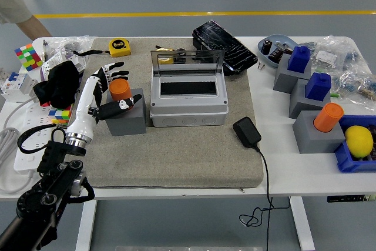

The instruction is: Fetch the battery,place it into the box,close the lid of the box

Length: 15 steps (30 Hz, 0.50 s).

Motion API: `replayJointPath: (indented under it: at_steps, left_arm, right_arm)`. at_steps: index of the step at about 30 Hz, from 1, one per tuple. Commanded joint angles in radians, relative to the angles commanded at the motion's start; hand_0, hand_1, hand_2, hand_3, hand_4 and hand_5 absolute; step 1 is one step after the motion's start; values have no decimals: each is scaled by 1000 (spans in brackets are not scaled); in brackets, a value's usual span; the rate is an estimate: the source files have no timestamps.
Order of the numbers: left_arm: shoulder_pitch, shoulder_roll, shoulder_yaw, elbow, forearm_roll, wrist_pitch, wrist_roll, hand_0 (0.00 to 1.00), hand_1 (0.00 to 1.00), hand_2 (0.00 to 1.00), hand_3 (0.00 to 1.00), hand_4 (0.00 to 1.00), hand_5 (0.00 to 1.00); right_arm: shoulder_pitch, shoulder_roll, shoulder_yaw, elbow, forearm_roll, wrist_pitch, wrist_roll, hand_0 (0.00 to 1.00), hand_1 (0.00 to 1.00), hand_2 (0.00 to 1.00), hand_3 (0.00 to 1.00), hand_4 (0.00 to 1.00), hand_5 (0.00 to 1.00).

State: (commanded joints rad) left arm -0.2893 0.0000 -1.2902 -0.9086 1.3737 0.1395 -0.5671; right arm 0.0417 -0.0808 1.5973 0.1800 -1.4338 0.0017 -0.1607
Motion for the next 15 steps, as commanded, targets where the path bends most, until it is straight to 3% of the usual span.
replayJointPath:
  at_steps: [1, 12, 13, 15]
  left_arm:
    - [-3, 0, 1, 3, 2, 0, 3, 450, 555, 539, 640, 998, 2]
    - [-28, 0, -9, 23, 40, -16, 44, 410, 511, 499, 606, 998, 2]
    - [-30, 0, -10, 23, 41, -16, 44, 325, 398, 385, 468, 983, 2]
    - [-34, 0, -11, 24, 41, -15, 42, 325, 398, 385, 468, 983, 2]
  right_arm:
    - [0, 0, -1, 0, 0, 0, 1, 643, 644, 672, 565, 978, 505]
    - [1, 0, -3, 0, -3, 0, -1, 643, 644, 672, 565, 977, 504]
    - [1, 0, -4, 0, -2, 0, -1, 643, 644, 672, 564, 977, 505]
    - [2, -1, -5, 0, -1, 1, -1, 643, 644, 672, 564, 977, 505]
